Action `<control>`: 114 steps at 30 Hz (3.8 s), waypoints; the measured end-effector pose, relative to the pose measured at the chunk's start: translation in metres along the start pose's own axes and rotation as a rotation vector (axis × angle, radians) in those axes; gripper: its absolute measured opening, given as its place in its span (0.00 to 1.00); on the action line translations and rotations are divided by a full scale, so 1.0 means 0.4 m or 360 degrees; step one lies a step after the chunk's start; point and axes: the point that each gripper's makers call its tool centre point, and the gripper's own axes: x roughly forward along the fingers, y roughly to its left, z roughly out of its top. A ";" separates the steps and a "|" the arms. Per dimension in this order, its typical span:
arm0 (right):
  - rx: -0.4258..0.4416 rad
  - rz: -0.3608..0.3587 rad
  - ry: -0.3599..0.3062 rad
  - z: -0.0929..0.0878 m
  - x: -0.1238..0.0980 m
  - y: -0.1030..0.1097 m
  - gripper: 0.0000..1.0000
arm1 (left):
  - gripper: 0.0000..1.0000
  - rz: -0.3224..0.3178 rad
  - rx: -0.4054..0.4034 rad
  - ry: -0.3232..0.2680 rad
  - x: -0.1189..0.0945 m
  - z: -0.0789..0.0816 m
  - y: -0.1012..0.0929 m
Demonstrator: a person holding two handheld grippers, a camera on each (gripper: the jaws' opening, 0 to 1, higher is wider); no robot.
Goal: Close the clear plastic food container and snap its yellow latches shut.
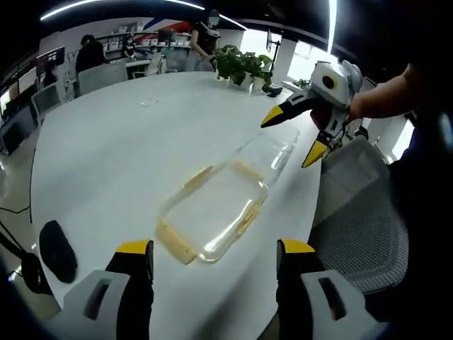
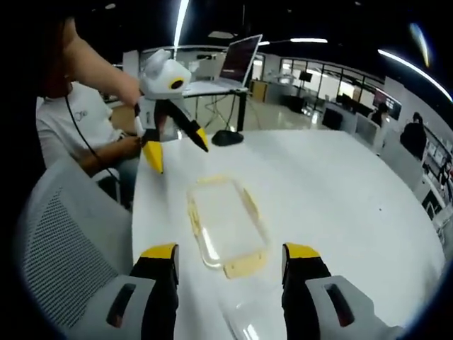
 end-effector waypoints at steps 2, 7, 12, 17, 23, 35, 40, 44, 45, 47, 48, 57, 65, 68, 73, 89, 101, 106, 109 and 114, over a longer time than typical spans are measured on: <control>-0.0029 0.0011 0.0018 -0.006 0.002 0.002 0.57 | 0.70 -0.0003 -0.0018 0.0011 0.001 -0.003 0.003; -0.0024 0.0016 0.0030 -0.010 0.009 -0.003 0.58 | 0.70 -0.0012 0.0015 0.0035 0.006 -0.006 0.003; -0.0032 0.0022 0.0045 -0.013 0.020 -0.010 0.58 | 0.70 -0.0020 0.0028 0.0060 0.019 -0.011 0.008; -0.0040 0.0023 0.0067 -0.016 0.027 -0.019 0.59 | 0.70 -0.0033 0.0067 0.0101 0.025 -0.022 0.007; -0.0033 0.0030 0.0089 -0.027 0.032 -0.027 0.59 | 0.70 -0.0047 0.0091 0.0125 0.029 -0.026 0.010; -0.0064 0.0059 0.0112 -0.029 0.052 -0.031 0.60 | 0.69 -0.0072 0.0139 0.0181 0.043 -0.037 0.025; -0.0080 0.0059 0.0129 -0.035 0.059 -0.043 0.60 | 0.69 -0.0093 0.0152 0.0199 0.050 -0.035 0.029; -0.0080 0.0064 0.0138 -0.041 0.066 -0.047 0.60 | 0.69 -0.0106 0.0187 0.0238 0.060 -0.041 0.034; -0.0082 0.0068 0.0144 -0.043 0.067 -0.047 0.60 | 0.69 -0.0109 0.0191 0.0242 0.062 -0.040 0.037; -0.0084 0.0076 0.0151 -0.044 0.068 -0.047 0.59 | 0.69 -0.0111 0.0192 0.0245 0.065 -0.037 0.040; -0.0089 0.0081 0.0155 -0.045 0.069 -0.047 0.59 | 0.69 -0.0114 0.0199 0.0246 0.066 -0.035 0.042; -0.0107 0.0115 0.0187 -0.057 0.080 -0.048 0.58 | 0.68 -0.0132 0.0270 0.0308 0.078 -0.044 0.058; -0.0130 0.0143 0.0214 -0.060 0.090 -0.039 0.58 | 0.68 -0.0148 0.0328 0.0341 0.079 -0.045 0.065; -0.0160 0.0158 0.0228 -0.066 0.093 -0.036 0.58 | 0.68 -0.0153 0.0345 0.0348 0.079 -0.045 0.069; -0.0180 0.0173 0.0260 -0.072 0.095 -0.036 0.58 | 0.68 -0.0157 0.0377 0.0361 0.081 -0.043 0.074; -0.0294 0.0217 0.0365 -0.099 0.104 -0.031 0.55 | 0.67 -0.0195 0.0530 0.0459 0.105 -0.053 0.072; -0.0273 0.0238 0.0398 -0.106 0.119 -0.034 0.53 | 0.65 -0.0222 0.0624 0.0523 0.118 -0.062 0.085; -0.0253 0.0242 0.0427 -0.114 0.126 -0.034 0.53 | 0.64 -0.0234 0.0680 0.0543 0.121 -0.065 0.085; -0.0249 0.0242 0.0446 -0.120 0.128 -0.035 0.52 | 0.63 -0.0239 0.0711 0.0555 0.123 -0.067 0.087; -0.0244 0.0244 0.0479 -0.133 0.130 -0.040 0.52 | 0.61 -0.0246 0.0760 0.0578 0.128 -0.071 0.093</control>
